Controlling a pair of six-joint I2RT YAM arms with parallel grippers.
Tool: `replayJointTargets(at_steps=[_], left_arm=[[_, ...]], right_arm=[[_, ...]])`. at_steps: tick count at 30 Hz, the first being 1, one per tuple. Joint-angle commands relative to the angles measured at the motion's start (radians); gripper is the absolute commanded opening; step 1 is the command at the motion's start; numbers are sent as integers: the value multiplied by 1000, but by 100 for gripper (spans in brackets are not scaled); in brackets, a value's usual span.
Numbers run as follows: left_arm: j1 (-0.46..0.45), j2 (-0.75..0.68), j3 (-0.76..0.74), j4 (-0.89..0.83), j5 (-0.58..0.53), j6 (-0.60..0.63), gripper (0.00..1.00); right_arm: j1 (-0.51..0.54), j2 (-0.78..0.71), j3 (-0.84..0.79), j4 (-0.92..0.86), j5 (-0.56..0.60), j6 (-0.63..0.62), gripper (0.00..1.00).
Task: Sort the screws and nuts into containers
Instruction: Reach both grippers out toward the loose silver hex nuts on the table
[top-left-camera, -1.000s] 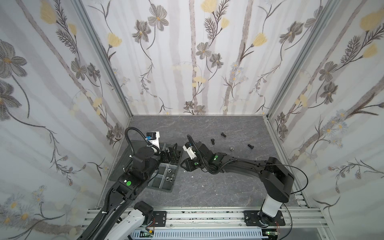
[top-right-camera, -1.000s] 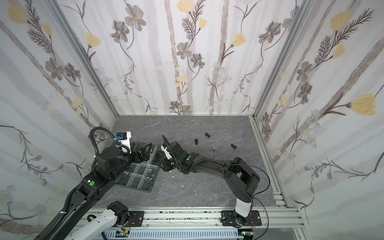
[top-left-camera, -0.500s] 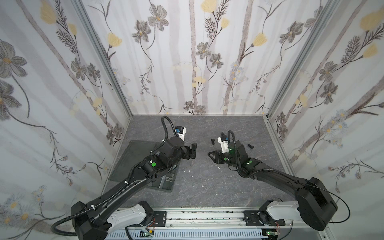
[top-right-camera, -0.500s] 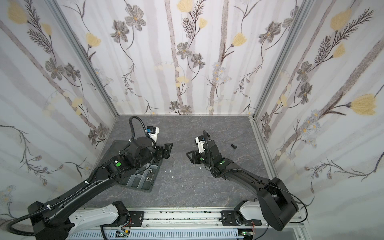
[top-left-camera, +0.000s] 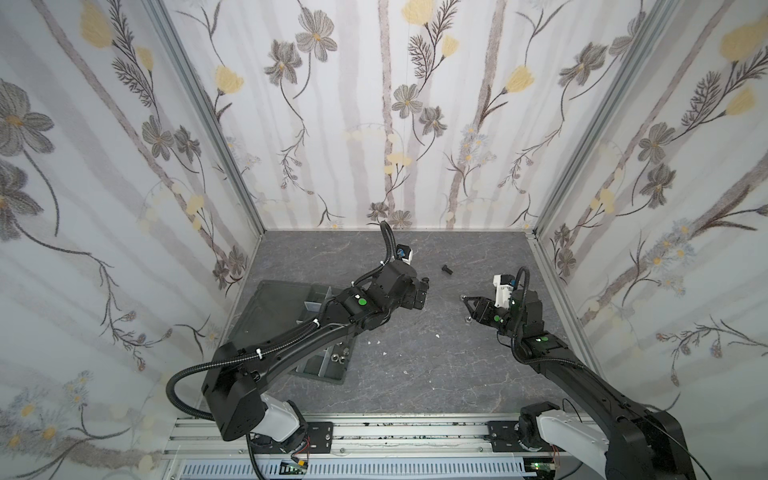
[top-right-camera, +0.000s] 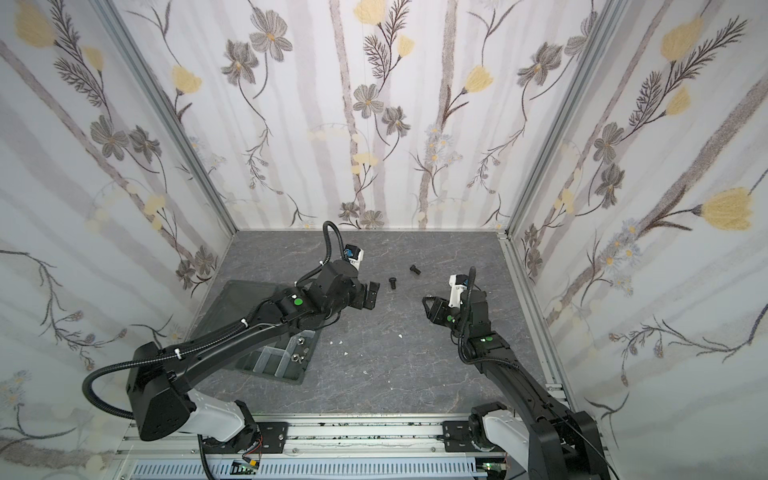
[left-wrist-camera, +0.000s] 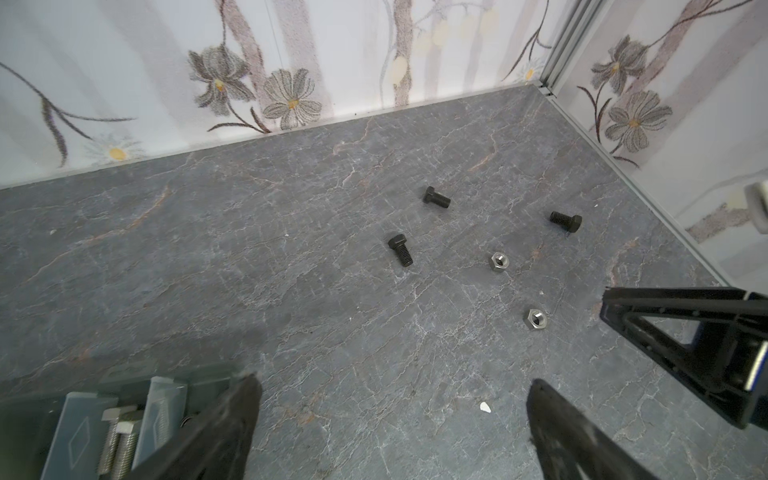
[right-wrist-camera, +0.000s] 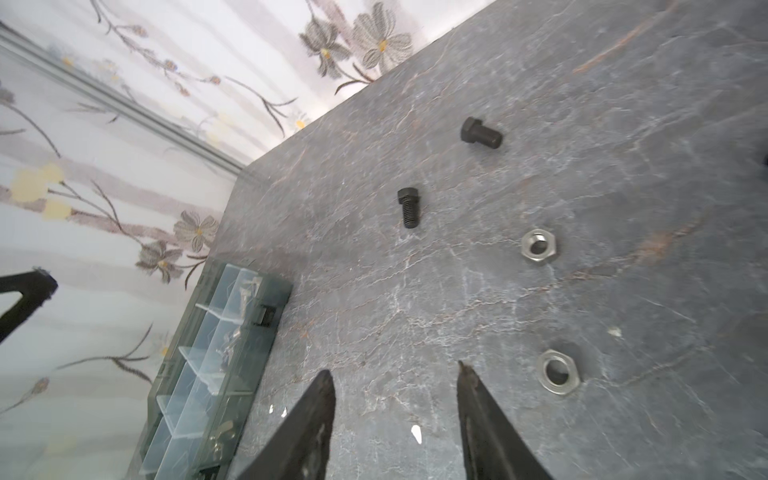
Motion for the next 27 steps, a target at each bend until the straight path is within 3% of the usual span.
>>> replayJointTargets(at_steps=[1, 4, 11, 17, 27], left_arm=[[-6, 86, 62, 22, 29, 11, 100], [-12, 181, 120, 25, 54, 10, 100], [-26, 385, 279, 38, 109, 29, 100], [-29, 540, 399, 55, 145, 52, 99], [-29, 725, 513, 86, 208, 83, 89]], right_arm=[[-62, -23, -24, 53, -46, 24, 53], [-108, -36, -50, 82, -73, 60, 54], [-170, -83, -107, 128, -83, 126, 67], [-173, -76, -99, 96, -16, 136, 77], [-191, -48, -77, 54, 74, 151, 81]])
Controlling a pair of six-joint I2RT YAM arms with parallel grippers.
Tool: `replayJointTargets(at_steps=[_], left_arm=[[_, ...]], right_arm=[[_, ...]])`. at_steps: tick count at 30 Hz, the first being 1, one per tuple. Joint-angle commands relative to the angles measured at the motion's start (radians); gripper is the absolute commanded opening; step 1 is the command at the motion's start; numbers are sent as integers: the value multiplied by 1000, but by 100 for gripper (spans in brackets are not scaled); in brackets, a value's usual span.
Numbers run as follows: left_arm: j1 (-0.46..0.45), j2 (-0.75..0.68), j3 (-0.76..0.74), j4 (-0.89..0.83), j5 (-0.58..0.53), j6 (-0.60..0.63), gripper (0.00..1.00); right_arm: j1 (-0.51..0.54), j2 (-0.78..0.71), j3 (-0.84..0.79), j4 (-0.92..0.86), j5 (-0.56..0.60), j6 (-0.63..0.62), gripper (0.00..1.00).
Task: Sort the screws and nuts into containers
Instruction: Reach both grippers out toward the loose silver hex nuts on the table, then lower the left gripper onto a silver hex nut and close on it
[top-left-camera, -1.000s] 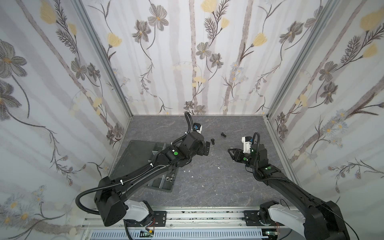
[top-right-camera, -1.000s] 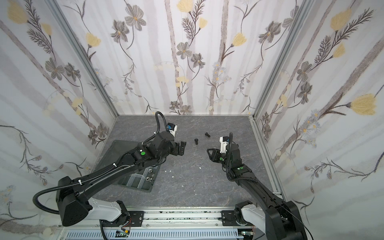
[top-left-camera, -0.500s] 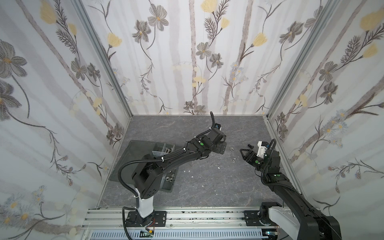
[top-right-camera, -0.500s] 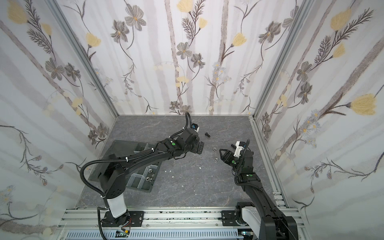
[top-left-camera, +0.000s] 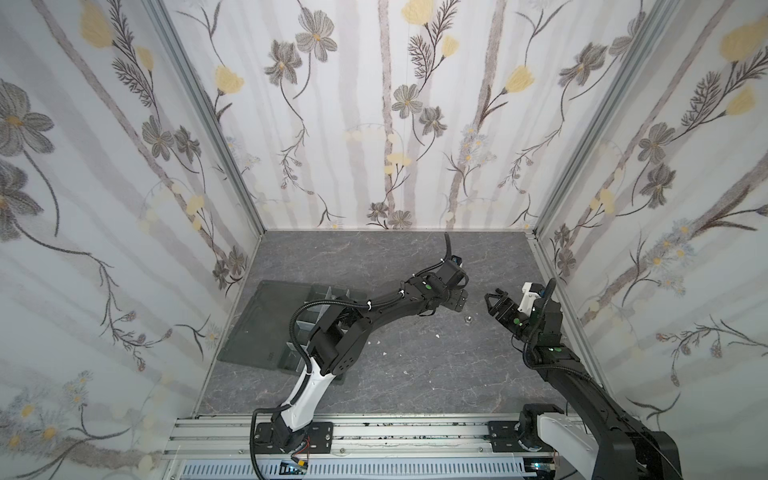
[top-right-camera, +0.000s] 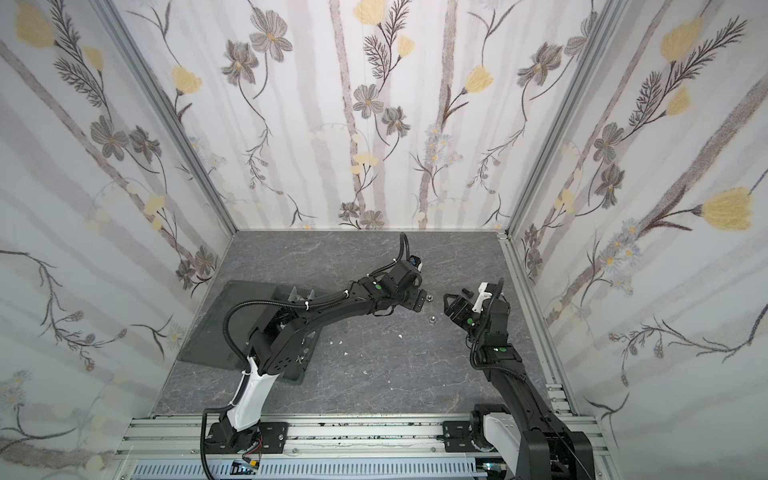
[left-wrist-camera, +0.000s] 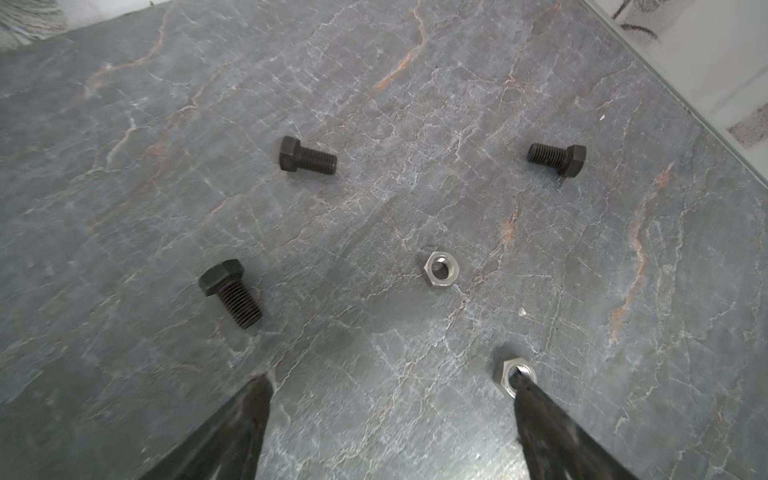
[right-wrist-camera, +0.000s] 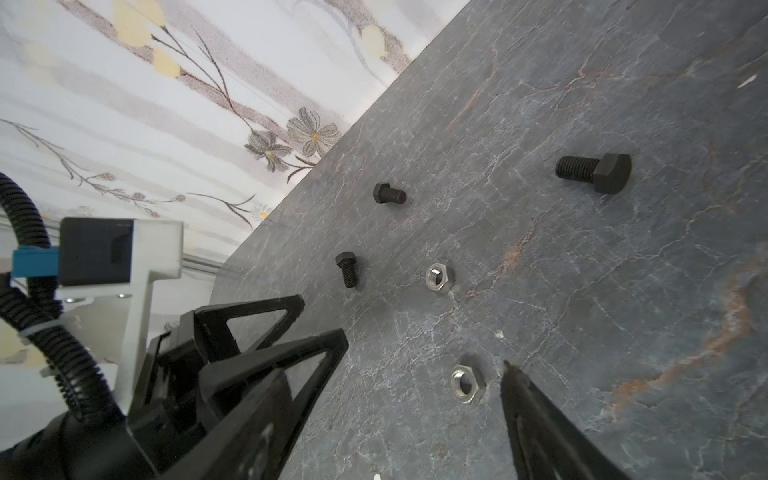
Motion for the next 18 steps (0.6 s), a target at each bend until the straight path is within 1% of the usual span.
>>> replayJointTargets(at_steps=[1, 6, 18], left_arm=[[1, 50, 48, 26, 17, 23, 88], [0, 127, 98, 31, 27, 41, 84], [0, 248, 215, 32, 81, 74, 72]], right_arm=[[-9, 9, 13, -16, 52, 18, 81], [-26, 17, 13, -25, 80, 26, 81], [-32, 38, 6, -7, 72, 25, 82]])
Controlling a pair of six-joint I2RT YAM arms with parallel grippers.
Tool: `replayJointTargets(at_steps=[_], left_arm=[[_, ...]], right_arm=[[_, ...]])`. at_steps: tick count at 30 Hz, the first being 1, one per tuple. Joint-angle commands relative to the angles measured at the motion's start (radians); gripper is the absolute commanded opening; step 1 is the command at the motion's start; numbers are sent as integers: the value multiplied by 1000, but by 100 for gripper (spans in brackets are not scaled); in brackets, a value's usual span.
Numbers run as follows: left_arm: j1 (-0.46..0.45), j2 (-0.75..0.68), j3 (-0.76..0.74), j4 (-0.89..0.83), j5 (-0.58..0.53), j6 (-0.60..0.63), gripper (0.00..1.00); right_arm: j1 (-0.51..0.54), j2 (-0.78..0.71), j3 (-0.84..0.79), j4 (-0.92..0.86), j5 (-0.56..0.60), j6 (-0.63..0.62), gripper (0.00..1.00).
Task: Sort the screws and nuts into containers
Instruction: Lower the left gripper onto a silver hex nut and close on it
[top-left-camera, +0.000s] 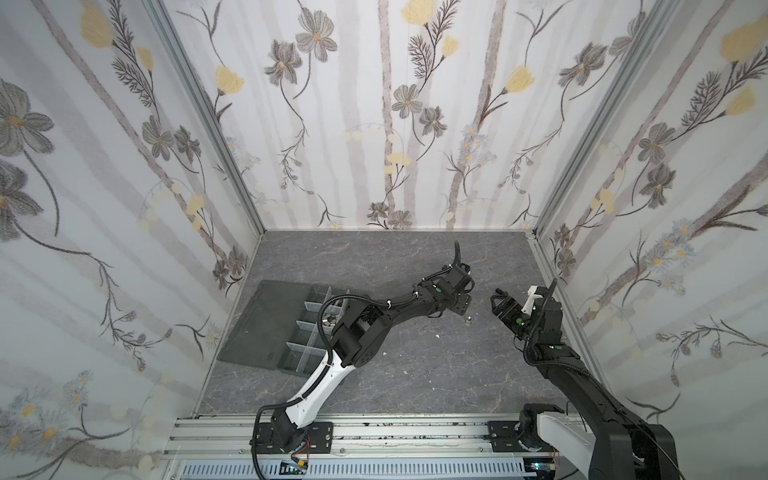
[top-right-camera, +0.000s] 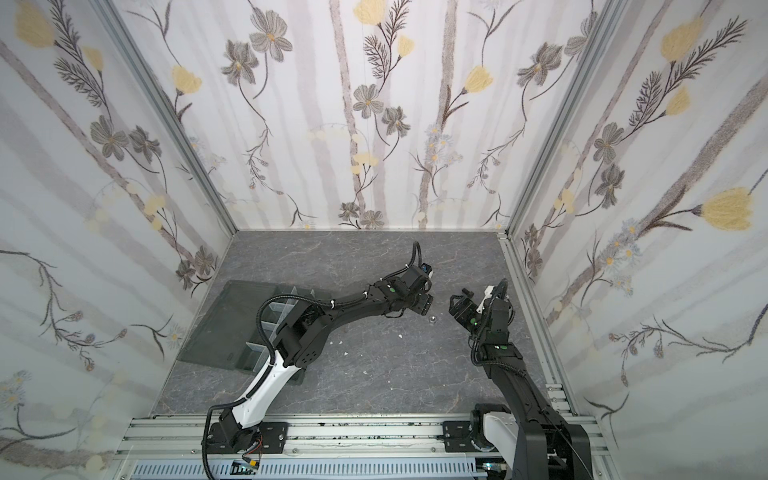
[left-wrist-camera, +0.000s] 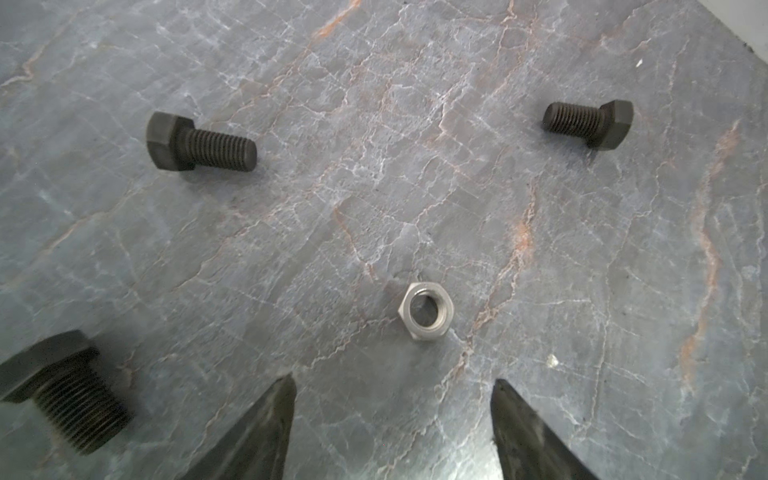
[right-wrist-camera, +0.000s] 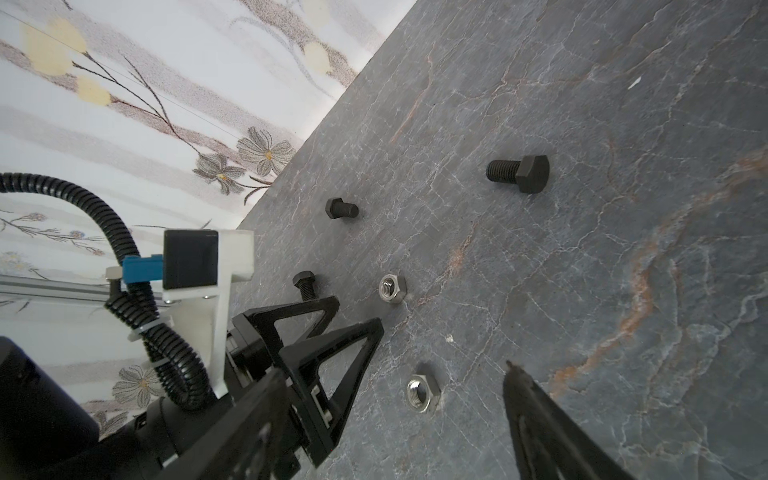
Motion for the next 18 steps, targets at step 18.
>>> replayJointTargets(at_steps=[18], left_arm=[[-8, 156, 195, -51, 7, 64, 46]], right_arm=[[-3, 12, 0, 38, -14, -2, 83]])
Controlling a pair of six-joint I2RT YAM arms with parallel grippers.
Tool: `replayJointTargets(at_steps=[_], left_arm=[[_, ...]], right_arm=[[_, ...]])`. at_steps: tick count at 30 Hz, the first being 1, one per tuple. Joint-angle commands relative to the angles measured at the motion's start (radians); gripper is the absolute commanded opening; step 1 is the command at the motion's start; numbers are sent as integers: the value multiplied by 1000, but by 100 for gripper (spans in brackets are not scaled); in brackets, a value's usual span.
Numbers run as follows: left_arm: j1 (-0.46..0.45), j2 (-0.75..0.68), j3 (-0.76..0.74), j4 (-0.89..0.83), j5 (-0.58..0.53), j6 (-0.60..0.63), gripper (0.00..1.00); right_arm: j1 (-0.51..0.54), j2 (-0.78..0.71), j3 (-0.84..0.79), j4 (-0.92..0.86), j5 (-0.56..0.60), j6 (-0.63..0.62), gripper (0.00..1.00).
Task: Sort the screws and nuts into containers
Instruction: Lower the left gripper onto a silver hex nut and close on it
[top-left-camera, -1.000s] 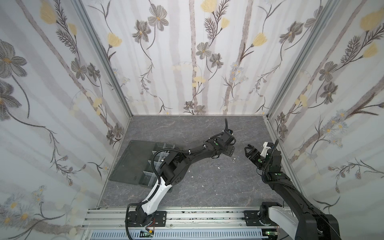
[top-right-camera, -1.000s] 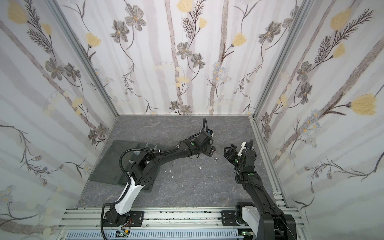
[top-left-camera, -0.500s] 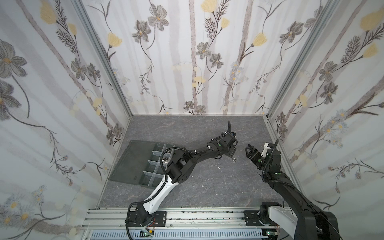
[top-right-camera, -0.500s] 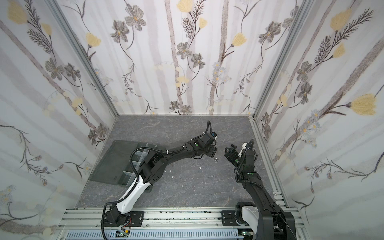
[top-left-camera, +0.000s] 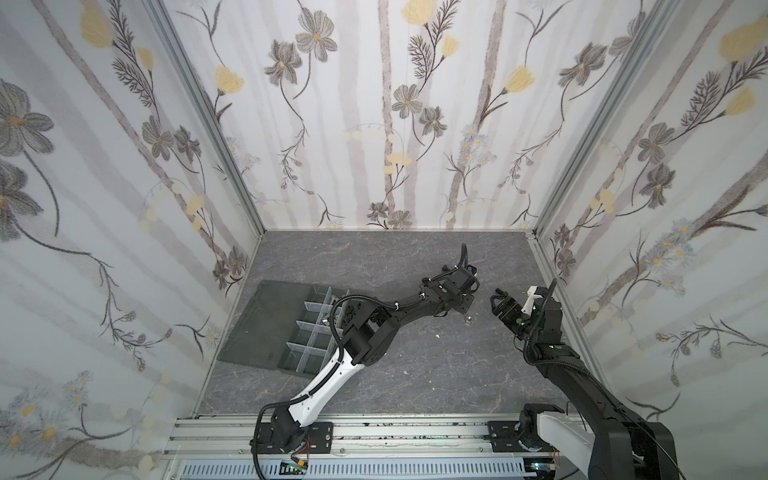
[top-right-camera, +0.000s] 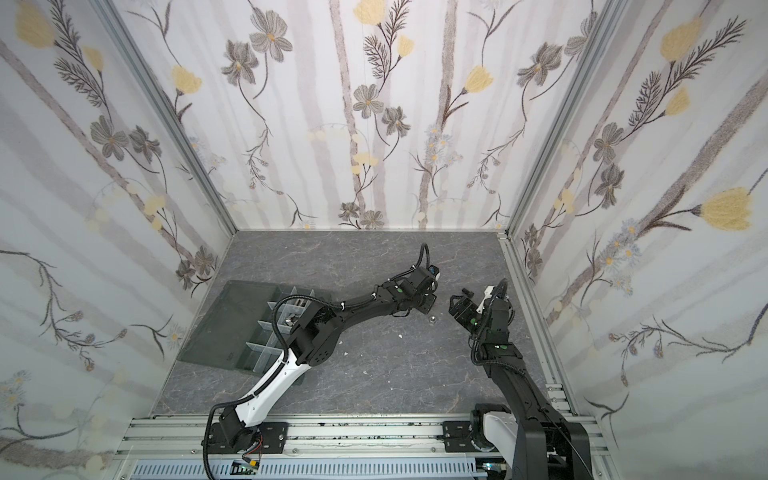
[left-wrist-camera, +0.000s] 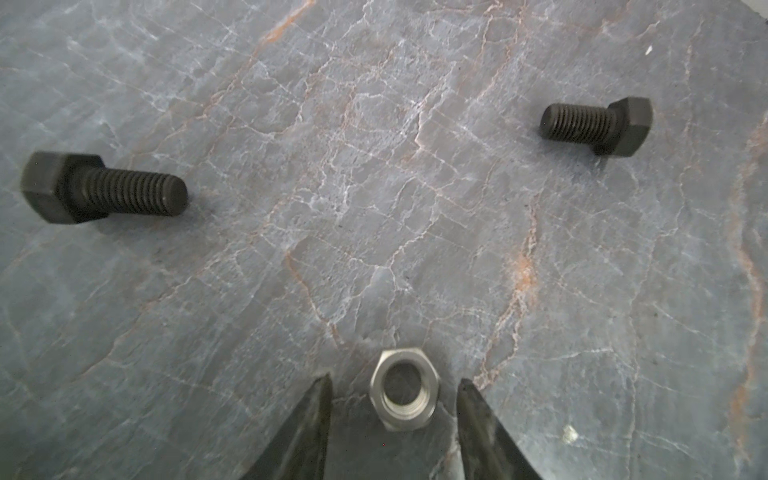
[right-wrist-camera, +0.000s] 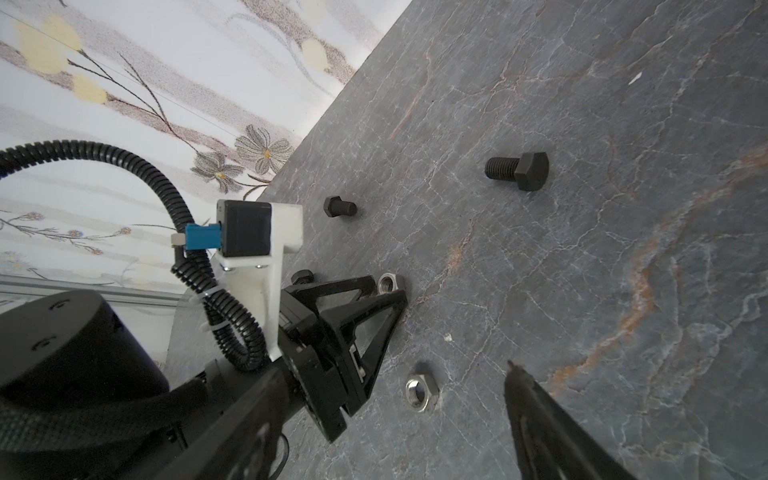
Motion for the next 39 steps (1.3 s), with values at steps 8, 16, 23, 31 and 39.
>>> replayJointTargets(at_steps=[8, 16, 23, 31, 39], left_arm=[[-5, 23, 12, -29, -36, 21, 35], [-10, 14, 10, -30, -64, 28, 19], [-11, -65, -54, 5, -72, 22, 16], [-3, -256, -256, 94, -54, -5, 16], [7, -478, -522, 191, -72, -36, 16]], right_arm=[[0, 0, -2, 39, -13, -6, 83], [0, -2, -3, 40, -14, -11, 83], [0, -15, 3, 35, -31, -42, 84], [7, -45, 9, 52, -107, -86, 83], [70, -49, 41, 27, -107, -103, 82]])
